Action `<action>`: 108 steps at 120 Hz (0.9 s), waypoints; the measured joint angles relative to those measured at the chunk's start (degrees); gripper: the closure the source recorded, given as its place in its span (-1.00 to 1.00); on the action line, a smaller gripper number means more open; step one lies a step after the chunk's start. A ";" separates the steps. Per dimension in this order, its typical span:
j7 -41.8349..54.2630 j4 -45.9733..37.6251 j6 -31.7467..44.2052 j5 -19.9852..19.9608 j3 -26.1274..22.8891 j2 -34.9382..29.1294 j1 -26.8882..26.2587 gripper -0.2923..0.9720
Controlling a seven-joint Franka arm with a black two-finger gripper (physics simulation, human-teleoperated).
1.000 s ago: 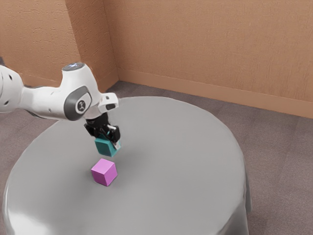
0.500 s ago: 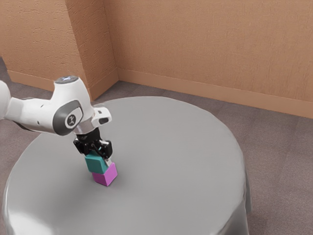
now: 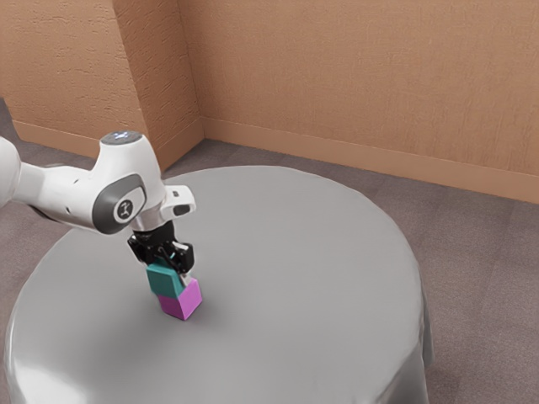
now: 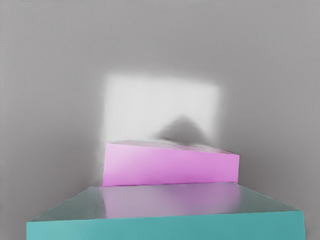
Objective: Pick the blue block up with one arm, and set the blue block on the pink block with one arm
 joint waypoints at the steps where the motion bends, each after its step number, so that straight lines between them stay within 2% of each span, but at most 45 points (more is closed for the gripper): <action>1: 0.04 0.04 0.02 0.04 0.00 0.07 0.08 0.07; 32: 1.05 1.53 0.50 0.72 -0.65 1.32 2.86 0.07; 60: 1.61 1.27 1.31 0.72 -1.34 1.02 1.31 0.06; 70: 1.98 1.21 1.53 -0.67 -1.38 1.01 1.36 -0.11; 95: 3.36 1.27 1.94 -2.64 -2.10 0.45 2.60 -0.36; 108: 3.89 1.30 2.01 -2.77 -2.75 -6.21 2.75 -0.43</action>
